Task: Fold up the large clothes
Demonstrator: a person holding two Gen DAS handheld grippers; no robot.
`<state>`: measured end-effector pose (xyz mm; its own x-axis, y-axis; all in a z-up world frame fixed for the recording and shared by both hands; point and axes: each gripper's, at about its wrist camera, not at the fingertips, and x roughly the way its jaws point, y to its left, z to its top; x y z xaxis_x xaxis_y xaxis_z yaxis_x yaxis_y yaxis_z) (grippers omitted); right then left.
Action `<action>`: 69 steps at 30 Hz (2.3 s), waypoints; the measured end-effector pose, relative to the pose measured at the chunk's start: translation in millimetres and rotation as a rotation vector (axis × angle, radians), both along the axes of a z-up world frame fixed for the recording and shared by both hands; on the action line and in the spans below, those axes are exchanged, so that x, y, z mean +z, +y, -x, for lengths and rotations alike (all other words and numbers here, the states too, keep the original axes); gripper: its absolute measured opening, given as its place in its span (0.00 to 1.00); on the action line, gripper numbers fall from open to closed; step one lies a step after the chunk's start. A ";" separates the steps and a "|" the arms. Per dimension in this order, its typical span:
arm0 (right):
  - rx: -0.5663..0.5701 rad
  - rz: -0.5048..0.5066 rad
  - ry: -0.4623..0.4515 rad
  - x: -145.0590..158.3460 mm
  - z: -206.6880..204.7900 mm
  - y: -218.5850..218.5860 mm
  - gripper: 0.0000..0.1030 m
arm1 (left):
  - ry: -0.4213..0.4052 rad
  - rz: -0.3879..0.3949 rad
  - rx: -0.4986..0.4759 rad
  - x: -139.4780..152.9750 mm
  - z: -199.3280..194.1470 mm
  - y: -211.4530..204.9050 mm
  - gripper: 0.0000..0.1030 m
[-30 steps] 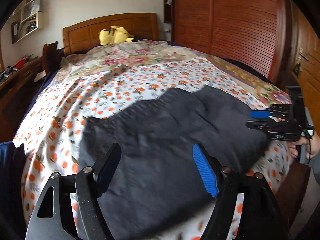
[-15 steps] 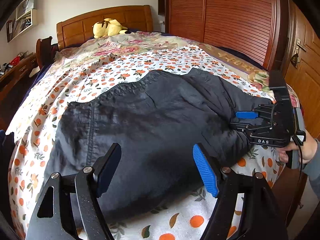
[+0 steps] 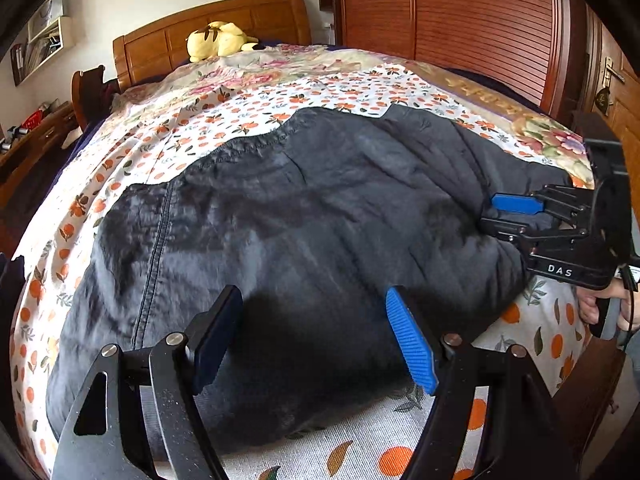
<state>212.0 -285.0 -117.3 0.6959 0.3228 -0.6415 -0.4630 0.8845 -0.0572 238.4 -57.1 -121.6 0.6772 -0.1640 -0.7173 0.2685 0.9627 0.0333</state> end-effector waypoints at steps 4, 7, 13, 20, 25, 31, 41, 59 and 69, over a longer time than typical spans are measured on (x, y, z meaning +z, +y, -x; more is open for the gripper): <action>-0.010 -0.007 0.025 10.5 4.7 -6.1 0.45 | 0.004 -0.004 0.011 -4.3 -1.2 -0.9 0.73; -0.036 -0.020 0.016 23.4 13.4 -19.6 0.47 | 0.005 -0.005 0.013 -7.0 -0.4 -0.9 0.73; -0.132 -0.023 -0.031 43.2 29.5 -70.0 0.52 | 0.006 0.005 0.013 -8.7 -0.1 0.9 0.73; -0.221 -0.057 0.014 44.0 28.5 -113.5 0.61 | 0.005 0.010 0.015 -8.8 0.3 2.1 0.73; -0.220 -0.054 0.074 30.1 19.9 -110.1 0.62 | 0.005 0.015 0.016 -9.9 0.2 2.9 0.73; -0.225 -0.086 0.114 18.4 5.3 -111.6 0.64 | 0.008 0.021 0.014 -10.8 0.5 2.9 0.73; -0.184 -0.143 0.135 8.6 -5.1 -119.7 0.58 | 0.000 0.040 0.014 -11.8 1.6 4.1 0.73; -0.163 -0.210 0.046 74.2 7.9 -94.9 0.12 | -0.106 0.143 0.019 37.2 38.7 38.2 0.73; -0.027 -0.150 -0.072 149.6 18.3 -6.5 0.09 | -0.181 0.183 0.041 70.5 78.4 78.0 0.73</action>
